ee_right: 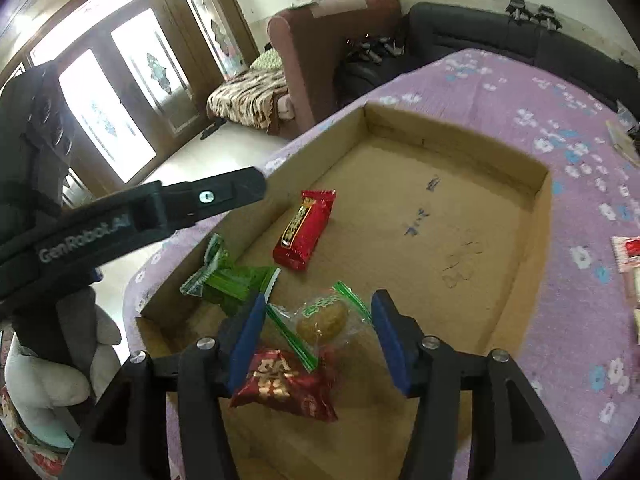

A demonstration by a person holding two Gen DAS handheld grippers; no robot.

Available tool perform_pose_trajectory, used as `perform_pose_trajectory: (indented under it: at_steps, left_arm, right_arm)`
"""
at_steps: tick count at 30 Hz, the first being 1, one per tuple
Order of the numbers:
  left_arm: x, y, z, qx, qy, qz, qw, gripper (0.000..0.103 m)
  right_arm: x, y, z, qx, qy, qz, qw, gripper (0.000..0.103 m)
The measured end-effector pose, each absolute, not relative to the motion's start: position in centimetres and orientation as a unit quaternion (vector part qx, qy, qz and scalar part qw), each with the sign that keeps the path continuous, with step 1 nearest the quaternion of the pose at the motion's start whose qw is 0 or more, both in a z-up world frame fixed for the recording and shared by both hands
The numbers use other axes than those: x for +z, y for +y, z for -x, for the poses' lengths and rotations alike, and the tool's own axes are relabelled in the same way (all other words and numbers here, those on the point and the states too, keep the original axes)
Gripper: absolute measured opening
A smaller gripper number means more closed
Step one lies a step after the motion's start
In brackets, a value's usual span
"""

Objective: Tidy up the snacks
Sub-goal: 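Drop the red-and-gold bar in the tray while the right tool drops a green-wrapped cake, then move both tools back to the pile and grasp a red packet with the right tool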

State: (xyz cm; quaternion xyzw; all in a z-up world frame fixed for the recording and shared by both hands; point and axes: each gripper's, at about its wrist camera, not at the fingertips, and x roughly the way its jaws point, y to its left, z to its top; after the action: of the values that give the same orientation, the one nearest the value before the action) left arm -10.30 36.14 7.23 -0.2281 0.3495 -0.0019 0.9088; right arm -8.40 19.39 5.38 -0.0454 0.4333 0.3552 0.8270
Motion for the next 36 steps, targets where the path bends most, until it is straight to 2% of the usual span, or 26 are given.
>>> perform_pose_trajectory:
  at_steps: [3,11,15,16,21,26,33,36]
  left_arm:
    - [8.4,35.6,11.5,-0.009,0.333,0.236,0.913,0.058]
    - [10.9,30.9,13.0,-0.051,0.316,0.225,0.92,0.065]
    - [11.6,27.0,13.2,-0.091,0.32,0.214,0.919,0.065]
    - [11.6,26.0,13.2,-0.102,0.321,0.212,0.918,0.065]
    - [11.1,21.7,14.0,-0.143,0.321,0.232,0.907,0.066]
    - [9.0,17.0,13.1,-0.175,0.361,0.223,0.888,0.065]
    - [7.7,14.2,12.7,-0.179,0.389,0.206,0.88,0.065]
    - [7.1,14.1,12.6,-0.17,0.396,0.204,0.879,0.065]
  right_arm:
    - [6.4,17.7,9.0,0.351,0.419,0.036,0.837,0.057]
    - [8.8,9.8,10.8,0.298,0.366,0.005,0.882,0.067]
    - [9.3,3.6,10.8,0.231,0.333,-0.01,0.914,0.091]
    - [9.2,1.9,10.5,0.215,0.333,-0.018,0.918,0.092]
    - [6.9,-8.3,8.0,0.139,0.38,-0.099,0.909,0.092]
    - [5.3,-14.5,7.1,0.082,0.395,-0.131,0.906,0.092]
    - [4.9,-14.3,5.4,0.103,0.402,-0.129,0.9,0.08]
    - [4.3,-12.6,4.1,0.113,0.417,-0.124,0.893,0.08]
